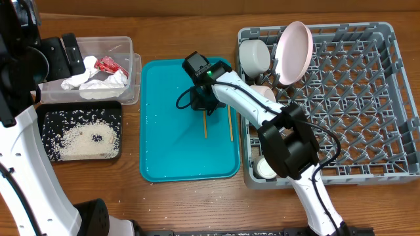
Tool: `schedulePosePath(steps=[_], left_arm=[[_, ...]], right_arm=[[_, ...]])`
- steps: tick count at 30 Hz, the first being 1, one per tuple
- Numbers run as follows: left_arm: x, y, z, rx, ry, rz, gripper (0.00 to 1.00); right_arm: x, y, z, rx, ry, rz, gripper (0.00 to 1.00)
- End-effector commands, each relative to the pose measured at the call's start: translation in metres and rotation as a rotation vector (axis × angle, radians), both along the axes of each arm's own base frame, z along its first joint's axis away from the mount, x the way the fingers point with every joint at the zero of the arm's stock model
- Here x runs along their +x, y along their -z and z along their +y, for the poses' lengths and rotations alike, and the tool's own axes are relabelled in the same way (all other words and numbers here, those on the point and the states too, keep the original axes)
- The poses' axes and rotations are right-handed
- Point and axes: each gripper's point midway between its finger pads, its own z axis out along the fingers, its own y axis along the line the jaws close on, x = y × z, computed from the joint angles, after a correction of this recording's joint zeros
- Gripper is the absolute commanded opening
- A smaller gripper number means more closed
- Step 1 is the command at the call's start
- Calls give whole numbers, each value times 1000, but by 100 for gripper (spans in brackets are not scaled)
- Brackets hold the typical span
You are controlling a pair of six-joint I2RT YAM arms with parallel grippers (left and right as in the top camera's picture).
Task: Sort waste into correct bins and load items into the dishwasher
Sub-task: 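Carry the chopstick right and stand it upright in the rack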
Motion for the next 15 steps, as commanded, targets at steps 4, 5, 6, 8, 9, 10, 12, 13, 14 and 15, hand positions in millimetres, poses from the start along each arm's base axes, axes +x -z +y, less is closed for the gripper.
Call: schedulePosePath(steps=[4, 5, 6, 8, 9, 10, 12, 13, 14, 15], left_arm=[[1, -1, 4, 22, 2, 4, 100], [1, -1, 4, 22, 2, 4, 100], [1, -1, 4, 22, 2, 4, 100], [1, -1, 4, 22, 1, 4, 100], [1, -1, 4, 22, 2, 4, 100], [1, -1, 4, 22, 2, 4, 100], [1, -1, 4, 22, 2, 4, 100], [1, -1, 4, 22, 2, 4, 100], [1, -1, 4, 22, 2, 4, 100], [1, -1, 4, 22, 2, 4, 99]], right_arm=[[3, -35, 8, 0, -102, -8, 6], [3, -49, 8, -5, -132, -12, 6], [3, -60, 8, -5, -151, -19, 6], [-1, -104, 5, -7, -209, -40, 6], [-2, -115, 3, -7, -219, -47, 6], [-4, -140, -4, -20, -227, -74, 6], [-5, -172, -17, -41, -213, -122, 6], [-5, -184, -22, -45, -206, -142, 6], [-3, -195, -25, -37, -199, -169, 6], [-2, -210, -25, -9, -193, -202, 6]])
